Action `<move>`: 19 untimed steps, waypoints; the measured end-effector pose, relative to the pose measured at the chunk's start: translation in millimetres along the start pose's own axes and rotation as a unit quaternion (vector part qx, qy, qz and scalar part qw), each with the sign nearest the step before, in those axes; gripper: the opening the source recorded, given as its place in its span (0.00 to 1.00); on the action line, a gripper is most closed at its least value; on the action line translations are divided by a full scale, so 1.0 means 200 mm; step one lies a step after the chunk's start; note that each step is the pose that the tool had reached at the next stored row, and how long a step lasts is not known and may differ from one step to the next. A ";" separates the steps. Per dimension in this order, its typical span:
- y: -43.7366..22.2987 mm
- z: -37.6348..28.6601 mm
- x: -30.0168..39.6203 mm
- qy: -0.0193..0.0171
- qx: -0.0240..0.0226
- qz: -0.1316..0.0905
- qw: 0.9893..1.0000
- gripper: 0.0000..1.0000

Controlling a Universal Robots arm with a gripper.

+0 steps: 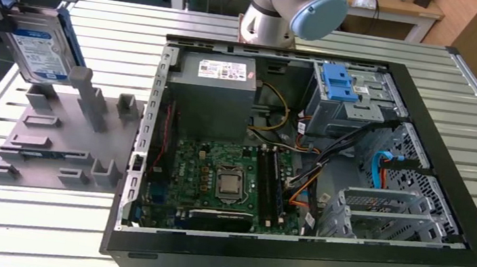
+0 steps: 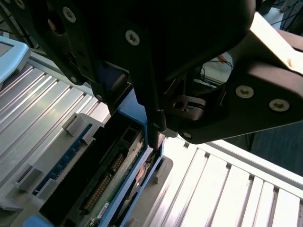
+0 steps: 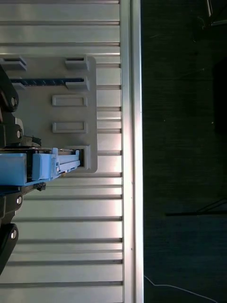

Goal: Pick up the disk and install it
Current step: 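Pick up the disk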

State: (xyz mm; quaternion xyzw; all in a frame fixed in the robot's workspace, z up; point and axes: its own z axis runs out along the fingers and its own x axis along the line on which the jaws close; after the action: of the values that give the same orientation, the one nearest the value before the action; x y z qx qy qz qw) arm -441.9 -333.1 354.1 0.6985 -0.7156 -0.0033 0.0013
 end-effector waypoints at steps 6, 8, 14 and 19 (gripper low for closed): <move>0.000 -0.027 0.000 0.000 0.000 0.000 1.000 0.36; 0.000 -0.037 0.000 0.000 0.000 0.000 1.000 0.36; 0.000 -0.071 0.000 0.000 0.000 0.000 1.000 0.36; 0.001 -0.100 0.000 0.000 0.000 0.000 1.000 0.36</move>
State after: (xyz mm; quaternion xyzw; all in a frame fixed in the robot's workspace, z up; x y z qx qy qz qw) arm -441.9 -333.1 374.1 0.6985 -0.7156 -0.0033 0.0013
